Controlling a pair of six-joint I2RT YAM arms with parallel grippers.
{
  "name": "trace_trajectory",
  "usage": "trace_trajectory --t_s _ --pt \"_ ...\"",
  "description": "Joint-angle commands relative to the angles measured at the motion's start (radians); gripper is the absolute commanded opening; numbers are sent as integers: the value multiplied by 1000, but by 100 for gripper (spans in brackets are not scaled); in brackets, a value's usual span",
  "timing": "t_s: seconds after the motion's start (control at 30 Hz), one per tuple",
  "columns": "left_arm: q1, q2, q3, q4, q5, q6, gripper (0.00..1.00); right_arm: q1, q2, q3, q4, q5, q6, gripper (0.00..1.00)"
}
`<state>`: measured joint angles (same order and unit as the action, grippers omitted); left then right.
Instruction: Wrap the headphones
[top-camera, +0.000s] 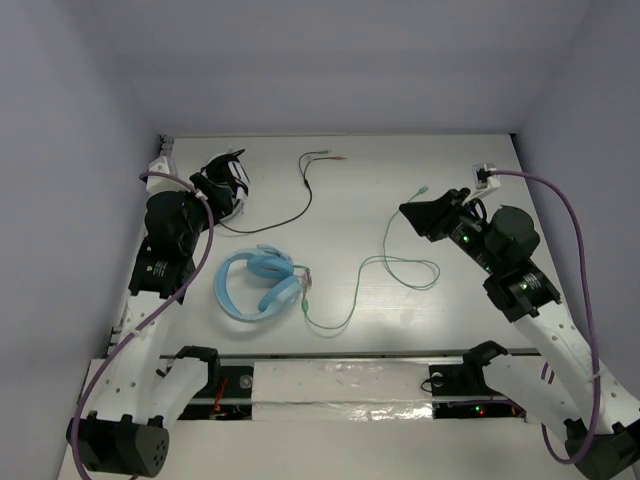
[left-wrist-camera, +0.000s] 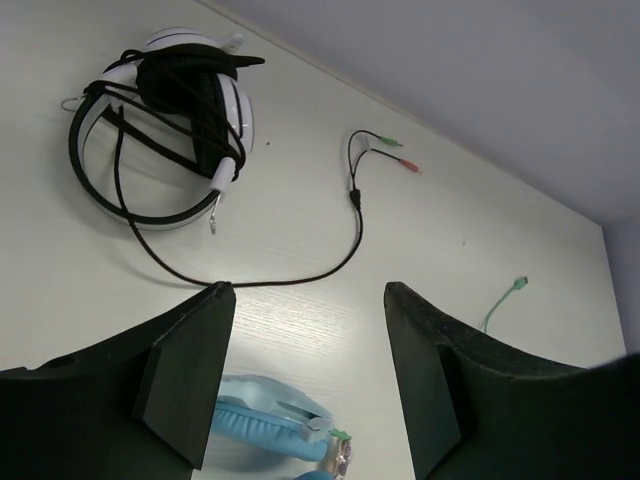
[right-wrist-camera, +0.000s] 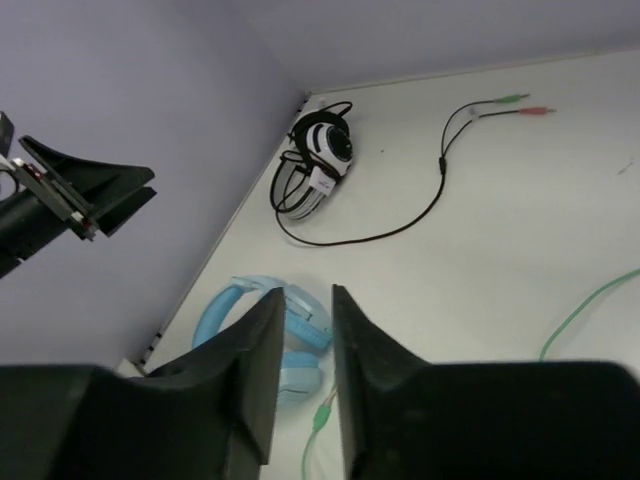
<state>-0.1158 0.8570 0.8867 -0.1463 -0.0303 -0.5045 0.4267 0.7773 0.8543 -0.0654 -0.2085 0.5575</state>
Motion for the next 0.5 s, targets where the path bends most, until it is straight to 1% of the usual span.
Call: trace_trajectory --t_s 0.0,0.03,0.07,0.1,0.17,0.2,0.27,0.3,0.33,0.37,0.47 --pt "4 -13 35 -42 -69 -16 59 4 -13 -11 15 -37 7 28" --pt "4 -10 32 -59 -85 -16 59 4 -10 -12 16 -43 5 14" --pt "4 -3 32 -77 -106 -20 58 4 -7 -11 12 -43 5 6" --pt "4 5 31 -108 -150 -20 55 4 -6 -9 6 -45 5 0" --pt "4 14 24 -136 -201 -20 46 4 -4 -9 9 -58 8 0" --pt "4 30 26 -171 -254 -25 37 4 -4 -11 15 -65 9 0" --pt "4 54 34 -202 -293 -25 26 4 -3 -18 21 -71 12 0" --pt "4 85 37 -226 -307 -23 7 4 -3 -20 24 -72 12 0" --pt "14 100 38 -240 -313 -25 0 4 -4 -21 24 -71 13 0" --pt "25 114 38 -251 -313 -25 0 4 -4 -21 22 -69 10 0" --pt "102 149 18 -266 -304 -14 0 4 -7 -18 9 -55 1 0"
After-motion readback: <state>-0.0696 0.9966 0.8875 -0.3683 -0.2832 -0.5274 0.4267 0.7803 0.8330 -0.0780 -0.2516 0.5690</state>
